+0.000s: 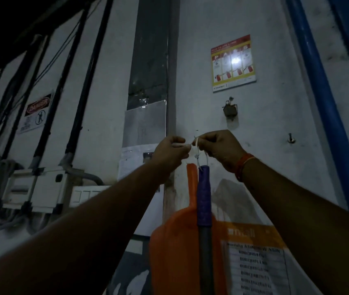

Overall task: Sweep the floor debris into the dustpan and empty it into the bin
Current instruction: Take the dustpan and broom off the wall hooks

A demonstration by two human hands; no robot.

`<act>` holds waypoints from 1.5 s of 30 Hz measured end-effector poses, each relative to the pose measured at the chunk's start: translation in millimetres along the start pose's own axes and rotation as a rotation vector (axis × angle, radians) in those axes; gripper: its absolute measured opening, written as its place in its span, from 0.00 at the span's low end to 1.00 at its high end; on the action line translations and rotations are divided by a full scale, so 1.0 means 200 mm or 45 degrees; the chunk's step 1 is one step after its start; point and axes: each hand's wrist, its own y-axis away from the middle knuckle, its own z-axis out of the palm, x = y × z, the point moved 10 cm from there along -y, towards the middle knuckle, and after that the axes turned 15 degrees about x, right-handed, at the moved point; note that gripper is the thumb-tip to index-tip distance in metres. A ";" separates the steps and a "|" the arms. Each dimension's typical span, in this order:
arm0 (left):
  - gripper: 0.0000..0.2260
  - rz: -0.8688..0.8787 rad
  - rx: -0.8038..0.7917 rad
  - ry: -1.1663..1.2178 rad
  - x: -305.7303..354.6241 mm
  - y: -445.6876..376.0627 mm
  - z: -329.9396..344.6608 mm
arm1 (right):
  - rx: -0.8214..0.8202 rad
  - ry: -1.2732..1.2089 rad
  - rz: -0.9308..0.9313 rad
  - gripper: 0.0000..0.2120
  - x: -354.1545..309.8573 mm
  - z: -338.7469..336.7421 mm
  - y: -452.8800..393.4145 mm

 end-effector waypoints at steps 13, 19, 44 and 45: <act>0.09 -0.104 0.053 0.068 -0.15 0.17 -0.25 | 0.025 -0.066 0.083 0.04 -0.05 0.26 0.25; 0.11 -0.289 0.065 0.039 -0.24 0.29 -0.43 | 0.074 -0.070 0.150 0.06 -0.09 0.36 0.35; 0.14 -0.619 -0.149 -0.014 -0.60 0.55 -0.96 | 0.113 -0.156 0.385 0.04 -0.17 0.73 0.57; 0.14 -0.620 -0.165 -0.019 -0.62 0.56 -0.96 | 0.108 -0.166 0.386 0.05 -0.17 0.74 0.57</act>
